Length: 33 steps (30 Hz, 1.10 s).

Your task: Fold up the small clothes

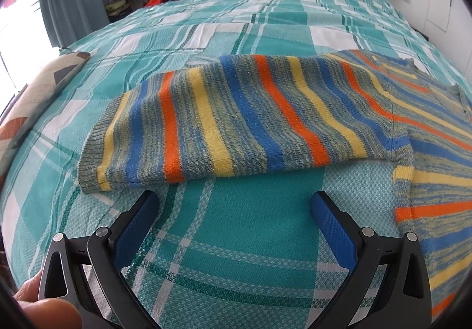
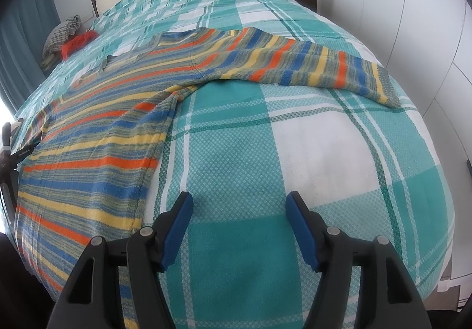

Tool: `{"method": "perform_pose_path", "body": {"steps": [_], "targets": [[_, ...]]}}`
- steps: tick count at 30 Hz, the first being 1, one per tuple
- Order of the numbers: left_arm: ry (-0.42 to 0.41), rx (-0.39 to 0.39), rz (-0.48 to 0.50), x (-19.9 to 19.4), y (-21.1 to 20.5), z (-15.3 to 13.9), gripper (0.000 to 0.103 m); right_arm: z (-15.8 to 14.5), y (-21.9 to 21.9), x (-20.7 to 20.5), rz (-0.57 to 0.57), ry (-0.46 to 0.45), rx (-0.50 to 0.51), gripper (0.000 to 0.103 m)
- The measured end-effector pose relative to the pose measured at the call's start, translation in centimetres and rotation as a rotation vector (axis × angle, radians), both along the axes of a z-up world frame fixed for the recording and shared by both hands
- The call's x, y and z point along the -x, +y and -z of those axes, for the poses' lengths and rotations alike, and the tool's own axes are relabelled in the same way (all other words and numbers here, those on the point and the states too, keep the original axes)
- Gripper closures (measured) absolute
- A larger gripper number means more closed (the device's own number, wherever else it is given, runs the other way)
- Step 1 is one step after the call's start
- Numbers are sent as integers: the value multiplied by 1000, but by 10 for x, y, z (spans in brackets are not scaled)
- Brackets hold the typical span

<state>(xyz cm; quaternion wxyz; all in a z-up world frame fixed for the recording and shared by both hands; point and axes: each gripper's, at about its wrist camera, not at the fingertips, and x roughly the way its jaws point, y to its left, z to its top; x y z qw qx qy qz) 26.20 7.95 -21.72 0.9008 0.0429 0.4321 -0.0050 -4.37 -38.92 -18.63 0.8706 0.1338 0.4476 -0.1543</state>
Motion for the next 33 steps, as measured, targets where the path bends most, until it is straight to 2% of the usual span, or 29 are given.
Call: {"method": "perform_pose_path", "body": {"steps": [8, 20, 33], "targets": [[16, 20, 8, -2, -2, 3, 0, 0, 2, -2, -2, 3, 7, 36], [20, -7, 9, -3, -7, 6, 1, 0, 4, -1, 1, -1, 2, 36], [33, -2, 13, -6, -8, 9, 1, 0, 3, -2, 1, 1, 4, 36]]}}
